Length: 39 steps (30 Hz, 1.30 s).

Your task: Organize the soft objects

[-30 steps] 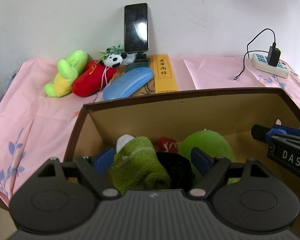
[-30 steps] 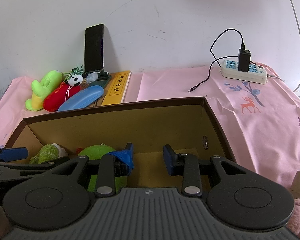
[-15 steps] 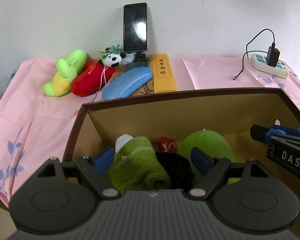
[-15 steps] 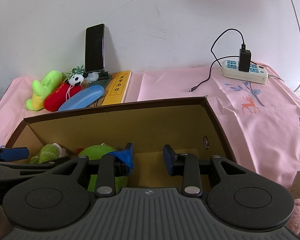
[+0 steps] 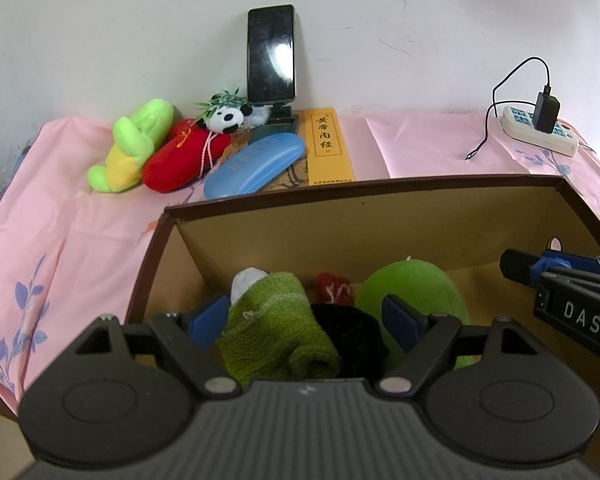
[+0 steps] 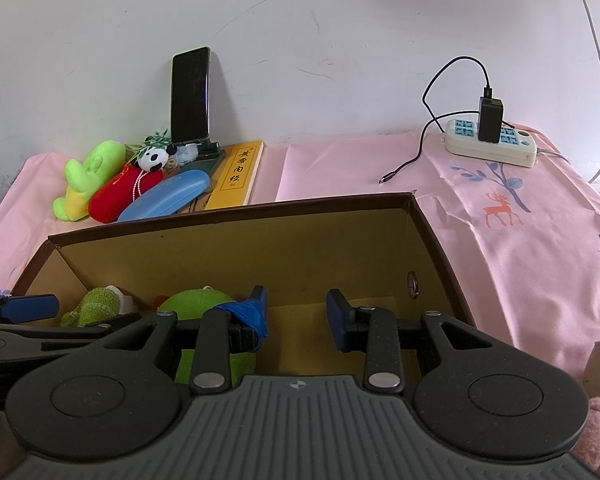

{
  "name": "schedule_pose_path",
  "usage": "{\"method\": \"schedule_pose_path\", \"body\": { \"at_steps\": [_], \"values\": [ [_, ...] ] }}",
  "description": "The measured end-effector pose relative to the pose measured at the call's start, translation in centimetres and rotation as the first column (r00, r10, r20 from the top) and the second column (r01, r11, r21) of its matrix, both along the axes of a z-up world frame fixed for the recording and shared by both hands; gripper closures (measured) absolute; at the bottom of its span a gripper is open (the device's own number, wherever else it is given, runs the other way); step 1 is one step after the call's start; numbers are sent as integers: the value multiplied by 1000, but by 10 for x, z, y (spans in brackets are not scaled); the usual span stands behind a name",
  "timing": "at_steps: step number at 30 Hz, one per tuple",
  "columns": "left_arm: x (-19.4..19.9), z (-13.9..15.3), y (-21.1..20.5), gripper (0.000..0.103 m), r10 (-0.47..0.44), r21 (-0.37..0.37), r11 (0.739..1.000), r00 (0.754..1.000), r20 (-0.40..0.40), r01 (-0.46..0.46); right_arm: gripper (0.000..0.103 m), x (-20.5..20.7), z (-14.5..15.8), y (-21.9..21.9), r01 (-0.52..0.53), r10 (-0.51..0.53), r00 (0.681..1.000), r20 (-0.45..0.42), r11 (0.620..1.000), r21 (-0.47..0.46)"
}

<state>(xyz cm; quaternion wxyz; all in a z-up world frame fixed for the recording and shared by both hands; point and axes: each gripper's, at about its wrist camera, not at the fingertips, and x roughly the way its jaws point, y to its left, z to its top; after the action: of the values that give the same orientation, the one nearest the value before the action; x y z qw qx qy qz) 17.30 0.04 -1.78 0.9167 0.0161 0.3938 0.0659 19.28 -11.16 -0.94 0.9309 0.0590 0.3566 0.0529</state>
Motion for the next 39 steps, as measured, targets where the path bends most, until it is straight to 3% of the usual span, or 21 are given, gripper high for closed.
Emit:
{"method": "schedule_pose_path", "body": {
  "at_steps": [23,34,39],
  "values": [
    [0,0,0,19,7,10,1000,1000,-9,-7,87,0,-1,0,19,-19,1000,-12,1000,-2],
    [-29,34,-18,19,17,54,998,1000,15,-18,87,-28,28,-2,33,-32,999,17,999,-42],
    [-42,40,-15,19,30,39,999,1000,-3,-30,87,-38,38,2,35,-34,999,17,997,-70]
  ]
}}
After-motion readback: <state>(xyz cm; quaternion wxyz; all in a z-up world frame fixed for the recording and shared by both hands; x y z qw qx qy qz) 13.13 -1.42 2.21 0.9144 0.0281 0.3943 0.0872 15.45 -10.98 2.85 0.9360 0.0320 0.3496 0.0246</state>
